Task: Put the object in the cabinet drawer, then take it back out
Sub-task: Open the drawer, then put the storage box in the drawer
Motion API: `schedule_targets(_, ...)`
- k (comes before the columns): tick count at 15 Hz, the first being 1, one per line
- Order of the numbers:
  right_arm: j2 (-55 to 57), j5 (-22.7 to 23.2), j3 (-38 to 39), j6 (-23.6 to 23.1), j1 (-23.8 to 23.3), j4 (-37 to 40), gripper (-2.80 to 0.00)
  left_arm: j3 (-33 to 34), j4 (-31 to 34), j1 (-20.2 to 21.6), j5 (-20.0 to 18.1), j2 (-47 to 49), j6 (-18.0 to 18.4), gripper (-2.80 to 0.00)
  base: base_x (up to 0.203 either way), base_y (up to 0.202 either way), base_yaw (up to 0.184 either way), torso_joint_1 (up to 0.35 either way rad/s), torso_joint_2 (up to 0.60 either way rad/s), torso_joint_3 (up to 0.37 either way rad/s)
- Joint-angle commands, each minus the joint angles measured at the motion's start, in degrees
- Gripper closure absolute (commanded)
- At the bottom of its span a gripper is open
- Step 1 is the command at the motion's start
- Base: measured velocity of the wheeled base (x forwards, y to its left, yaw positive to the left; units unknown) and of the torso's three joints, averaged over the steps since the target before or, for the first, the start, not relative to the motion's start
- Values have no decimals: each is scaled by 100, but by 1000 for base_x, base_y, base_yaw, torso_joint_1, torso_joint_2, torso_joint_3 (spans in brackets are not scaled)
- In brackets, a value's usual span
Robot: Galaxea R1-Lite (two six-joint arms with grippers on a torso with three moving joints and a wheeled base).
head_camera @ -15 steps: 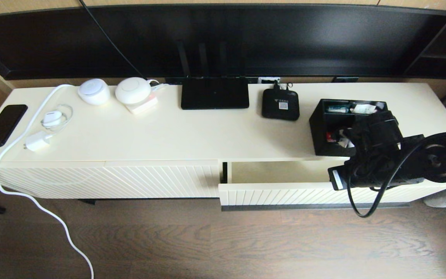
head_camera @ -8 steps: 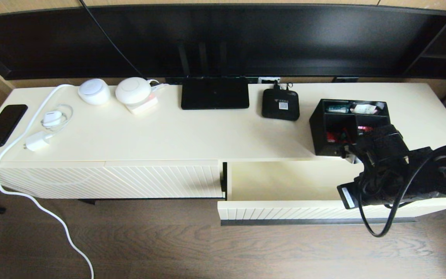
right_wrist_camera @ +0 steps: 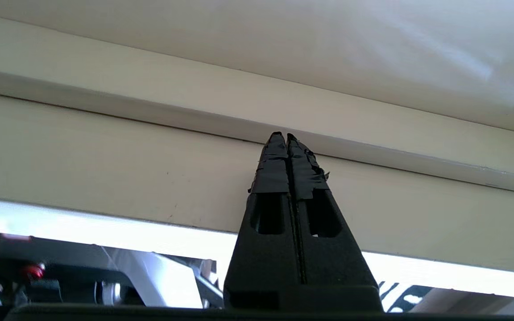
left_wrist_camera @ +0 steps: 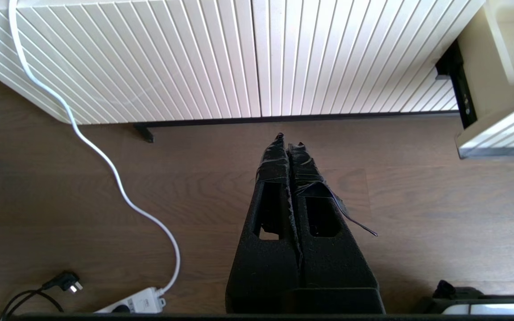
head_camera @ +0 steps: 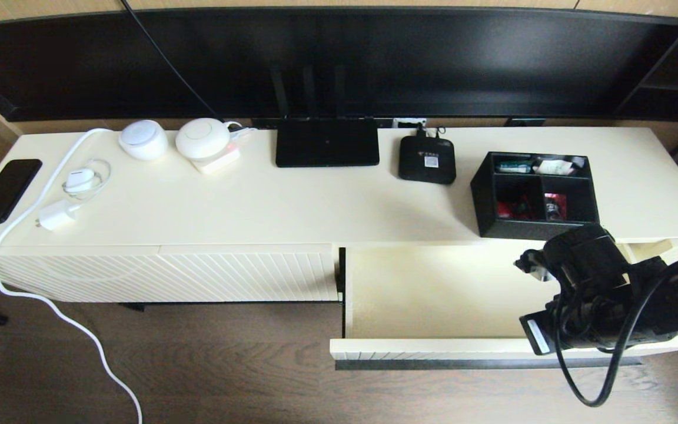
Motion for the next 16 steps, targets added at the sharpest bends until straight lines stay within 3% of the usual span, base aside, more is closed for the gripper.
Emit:
schedule_targets(1,3,16,235,-5,34,64,0,3,0,0,1,9,3,0,0,0,0,0,0,0)
schedule_targets(5,-58,9,398,-5,61,61,0,-1,0,0,1,9,3,0,0,0,0,0,0,0)
schedule_targets(11,-994,-220,-115,-55,23,-33,0,-3,0,0,1,9,3,0,0,0,0,0,0,0)
schedule_targets(14,-1501,-363,-1053,10,4,976,0,3,0,0,1,9,3,0,0,0,0,0,0,0)
schedule_targets(16,-1655,-393,-1787,288,5,1637,0,-4,-2,0,1,9,3,0,0,0,0,0,0,0)
